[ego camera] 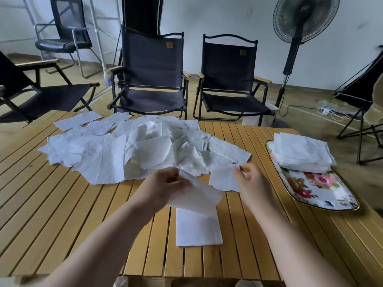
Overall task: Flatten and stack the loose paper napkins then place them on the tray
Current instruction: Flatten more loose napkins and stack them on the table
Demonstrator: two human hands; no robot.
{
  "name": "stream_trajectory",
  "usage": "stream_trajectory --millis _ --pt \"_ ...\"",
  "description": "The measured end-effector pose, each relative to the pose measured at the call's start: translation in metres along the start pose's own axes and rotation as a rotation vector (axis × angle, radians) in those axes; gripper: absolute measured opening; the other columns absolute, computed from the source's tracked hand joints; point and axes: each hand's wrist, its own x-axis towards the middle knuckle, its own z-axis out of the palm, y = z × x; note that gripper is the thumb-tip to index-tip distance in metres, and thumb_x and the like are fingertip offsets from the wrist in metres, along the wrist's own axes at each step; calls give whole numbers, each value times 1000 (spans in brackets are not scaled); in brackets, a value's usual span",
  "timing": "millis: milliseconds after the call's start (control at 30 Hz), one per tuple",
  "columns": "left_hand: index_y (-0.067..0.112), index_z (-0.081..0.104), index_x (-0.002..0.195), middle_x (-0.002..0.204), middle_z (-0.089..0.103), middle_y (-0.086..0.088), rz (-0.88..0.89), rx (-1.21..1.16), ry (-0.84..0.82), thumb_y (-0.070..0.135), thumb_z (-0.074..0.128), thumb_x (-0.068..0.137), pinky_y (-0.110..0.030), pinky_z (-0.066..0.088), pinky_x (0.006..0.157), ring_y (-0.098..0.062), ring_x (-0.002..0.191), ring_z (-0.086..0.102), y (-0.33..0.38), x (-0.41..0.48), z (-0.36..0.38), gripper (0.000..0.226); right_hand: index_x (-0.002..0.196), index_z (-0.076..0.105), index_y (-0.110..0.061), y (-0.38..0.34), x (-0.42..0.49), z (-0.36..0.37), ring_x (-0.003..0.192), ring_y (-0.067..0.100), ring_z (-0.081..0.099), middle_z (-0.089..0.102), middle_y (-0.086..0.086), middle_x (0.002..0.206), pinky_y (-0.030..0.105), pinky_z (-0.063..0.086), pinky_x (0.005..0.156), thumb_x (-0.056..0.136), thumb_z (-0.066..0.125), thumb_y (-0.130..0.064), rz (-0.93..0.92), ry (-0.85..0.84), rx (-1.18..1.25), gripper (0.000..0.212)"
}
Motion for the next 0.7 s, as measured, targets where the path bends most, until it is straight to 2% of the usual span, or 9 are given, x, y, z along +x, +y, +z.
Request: stream_trajectory --millis 67,133,167,233,333,467,567,667,700 --pt "24 75 85 76 74 9 11 -22 25 21 67 93 -13 45 63 4 68 62 4 -3 -5 12 124 60 -28 -15 -14 -3 78 16 66 75 -3 87 31 51 78 93 47 -67 34 -291 181 51" --pt "25 76 88 82 75 9 11 -30 42 23 66 93 -14 46 65 1 74 65 5 -5 -10 11 124 60 -35 -20 -28 -1 83 10 64 71 -7 97 25 49 80 81 56 -71 -63 -493 191 56" --pt "26 76 89 83 76 9 9 -30 45 24 66 93 -15 45 65 -1 76 66 4 -5 -12 10 126 58 -40 -18 -30 3 91 5 60 64 -12 104 18 46 79 80 66 -64 -156 -505 140 52" --pt "25 75 89 82 75 9 12 -32 38 24 66 94 -11 44 62 0 75 66 4 -6 -14 10 118 63 -43 -15 -31 8 100 0 52 56 -17 107 7 40 78 83 79 -40 -369 -399 25 38" --pt "23 74 87 76 74 10 16 -28 21 23 66 94 -5 43 57 4 71 65 5 -9 -14 10 88 68 -38 -16 -31 10 99 -2 54 63 -18 97 2 38 78 89 73 -22 -501 -272 7 17" --pt "20 75 88 79 75 3 16 -97 20 22 68 93 -17 50 69 -6 76 68 7 -11 -14 9 97 62 -32 -16 -34 8 104 -2 60 67 -16 100 10 43 85 96 65 -27 -472 -348 71 6" --pt "19 74 84 74 73 4 36 -115 10 20 69 92 -14 49 65 -5 70 65 8 -13 -12 10 110 61 -37 -14 -36 10 108 -1 59 66 -20 109 22 47 94 89 74 -38 -457 -408 74 25" --pt "17 75 88 81 75 -1 53 -145 -32 20 69 92 -17 50 69 -12 77 68 7 -14 -11 8 94 68 -33 -14 -37 13 97 2 62 68 -16 95 26 51 90 92 72 -30 -490 -348 45 6" --pt "17 74 89 82 75 0 52 -175 -25 20 70 91 -16 50 69 -14 78 67 6 -14 -10 5 90 67 -34 -15 -37 12 94 3 63 68 -16 92 24 50 89 93 70 -26 -500 -333 65 8"
